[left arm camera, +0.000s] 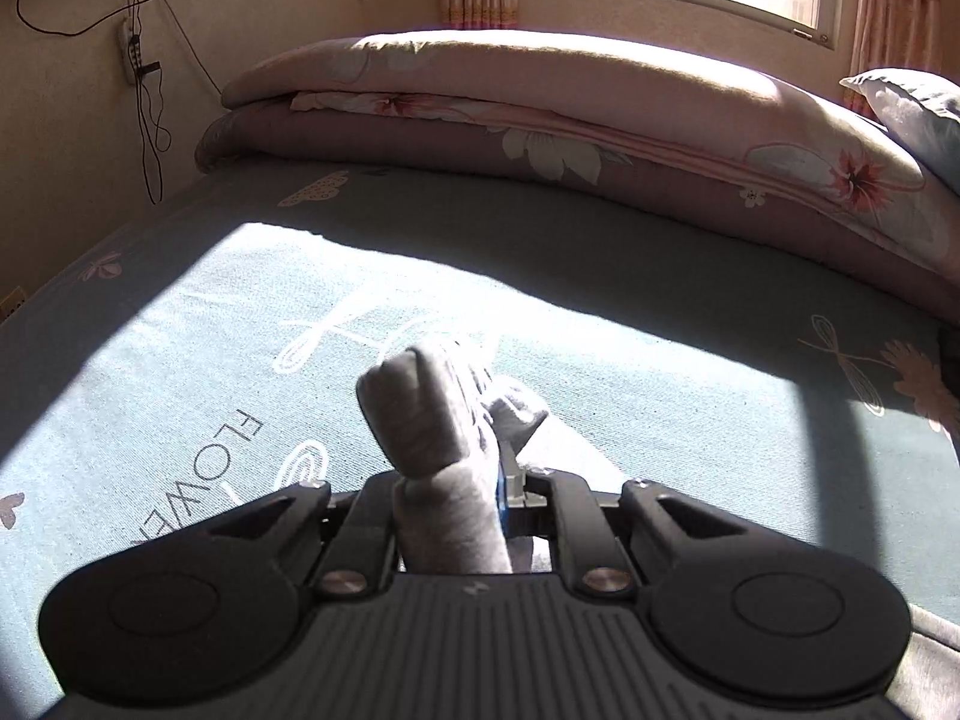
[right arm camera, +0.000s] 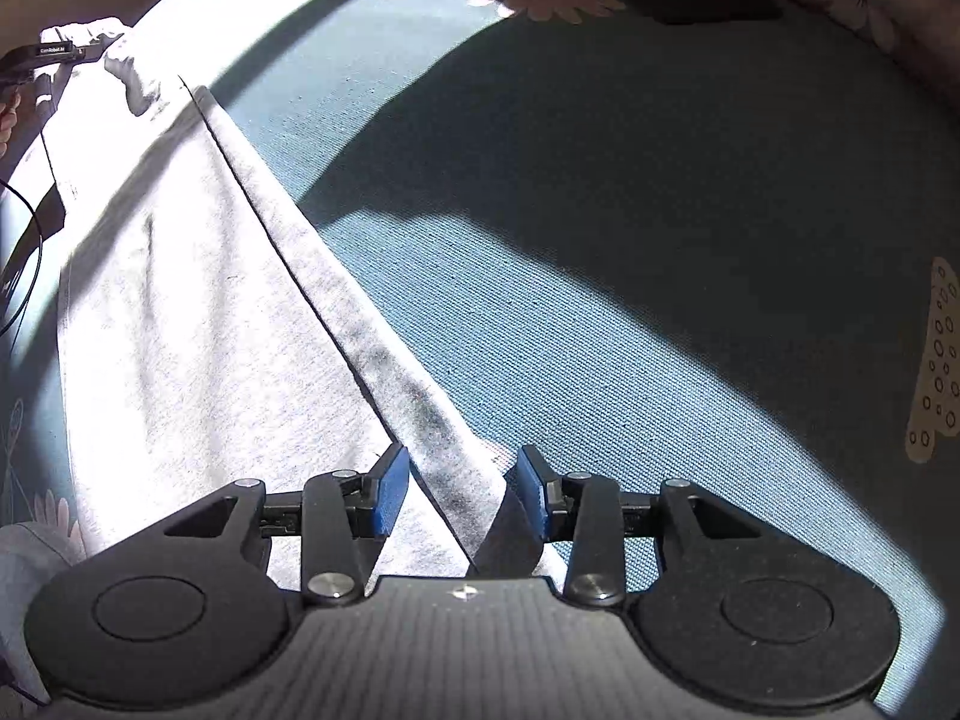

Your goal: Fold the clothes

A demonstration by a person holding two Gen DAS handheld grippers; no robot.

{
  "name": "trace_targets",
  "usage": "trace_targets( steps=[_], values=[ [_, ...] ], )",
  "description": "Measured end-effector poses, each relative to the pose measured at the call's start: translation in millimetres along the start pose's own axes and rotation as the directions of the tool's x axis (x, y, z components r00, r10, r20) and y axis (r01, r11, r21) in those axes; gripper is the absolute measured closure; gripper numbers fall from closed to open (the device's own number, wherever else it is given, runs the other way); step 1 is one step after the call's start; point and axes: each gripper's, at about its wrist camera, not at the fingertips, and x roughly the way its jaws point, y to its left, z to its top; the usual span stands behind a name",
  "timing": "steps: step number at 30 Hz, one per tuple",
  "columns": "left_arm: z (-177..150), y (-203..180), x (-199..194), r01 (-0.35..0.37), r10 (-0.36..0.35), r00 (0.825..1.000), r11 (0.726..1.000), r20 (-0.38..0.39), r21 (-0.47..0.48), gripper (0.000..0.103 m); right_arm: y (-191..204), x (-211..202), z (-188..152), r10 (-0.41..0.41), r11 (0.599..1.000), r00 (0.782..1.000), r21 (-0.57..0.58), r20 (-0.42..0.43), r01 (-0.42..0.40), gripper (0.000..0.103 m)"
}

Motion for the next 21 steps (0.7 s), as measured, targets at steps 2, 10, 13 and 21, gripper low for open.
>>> trace_targets(
  steps=[2, 10, 13, 21],
  values=[
    [-2.0, -1.9, 0.8, -0.003, 0.003, 1.0, 1.0, -0.009, 0.011, 0.092, -1.1, 2.0, -1.5, 0.018, 1.0, 0.999, -0.016, -0.026, -0.019, 0.057],
    [8.1, -11.1, -10.5, -0.005, 0.005, 1.0, 1.0, 0.014, 0.029, 0.092, 37.4, -9.6, -4.4, -0.148, 0.975, 0.989, -0.167, -0.012, 0.144, 0.092],
    [22.5, -9.2, -18.9, 0.01, -0.01, 0.998, 1.0, 0.055, -0.001, 0.093, 44.4, -26.9, -4.6, -0.217, 0.962, 0.975, -0.162, 0.045, 0.222, 0.093],
    [44.1, -23.7, -19.4, 0.101, -0.097, 0.981, 0.995, 0.166, -0.016, 0.091, 25.6, -41.7, 4.4, -0.384, 0.919, 0.917, -0.049, 0.11, 0.391, 0.093]
  ],
)
